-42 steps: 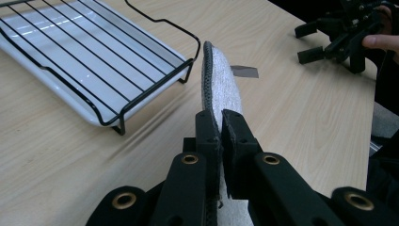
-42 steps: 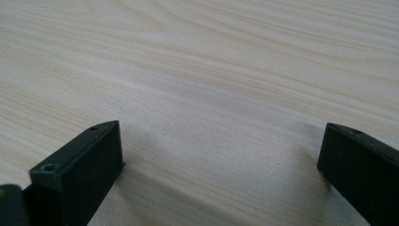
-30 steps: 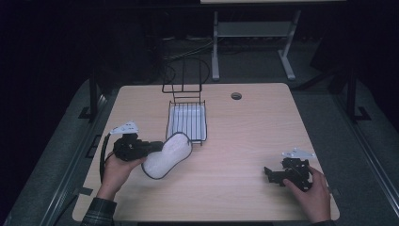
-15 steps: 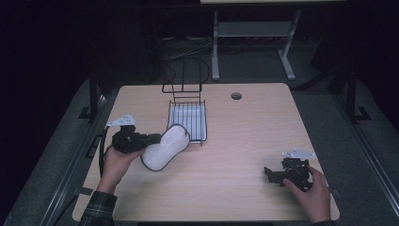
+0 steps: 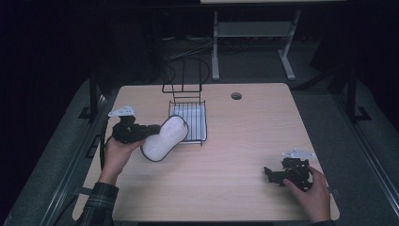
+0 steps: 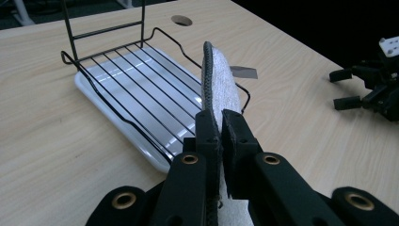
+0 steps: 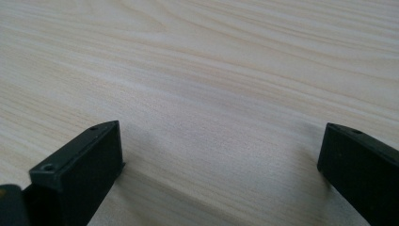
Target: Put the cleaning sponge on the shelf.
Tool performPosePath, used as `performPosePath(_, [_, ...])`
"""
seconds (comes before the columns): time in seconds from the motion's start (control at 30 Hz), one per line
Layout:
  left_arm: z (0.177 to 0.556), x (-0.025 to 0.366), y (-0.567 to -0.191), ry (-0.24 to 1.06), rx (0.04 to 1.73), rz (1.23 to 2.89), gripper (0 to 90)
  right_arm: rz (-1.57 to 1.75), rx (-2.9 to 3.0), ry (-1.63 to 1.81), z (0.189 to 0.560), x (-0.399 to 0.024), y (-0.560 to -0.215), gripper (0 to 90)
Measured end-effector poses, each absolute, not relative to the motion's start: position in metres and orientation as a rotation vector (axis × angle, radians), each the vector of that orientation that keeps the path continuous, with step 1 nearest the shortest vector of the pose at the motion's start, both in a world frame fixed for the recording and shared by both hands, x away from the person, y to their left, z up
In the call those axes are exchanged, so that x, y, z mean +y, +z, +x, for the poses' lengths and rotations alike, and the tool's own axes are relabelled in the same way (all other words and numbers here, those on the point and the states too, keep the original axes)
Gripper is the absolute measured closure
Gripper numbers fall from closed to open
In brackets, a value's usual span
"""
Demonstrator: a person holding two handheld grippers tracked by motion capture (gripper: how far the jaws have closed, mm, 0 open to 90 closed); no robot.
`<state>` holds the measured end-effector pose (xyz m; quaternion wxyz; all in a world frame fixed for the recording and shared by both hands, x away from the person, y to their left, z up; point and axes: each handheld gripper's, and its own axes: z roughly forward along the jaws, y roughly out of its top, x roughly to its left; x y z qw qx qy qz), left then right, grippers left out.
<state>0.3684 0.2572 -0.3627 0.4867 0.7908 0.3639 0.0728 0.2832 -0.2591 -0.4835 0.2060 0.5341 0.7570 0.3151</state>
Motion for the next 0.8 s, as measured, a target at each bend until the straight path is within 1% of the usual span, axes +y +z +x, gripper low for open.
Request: performPosePath(0.8, [0.411, 0.242, -0.351, 0.207, 0.901, 1.923, 85.9, 1.486, 2.111, 0.877, 0.283, -0.259, -0.484, 0.1])
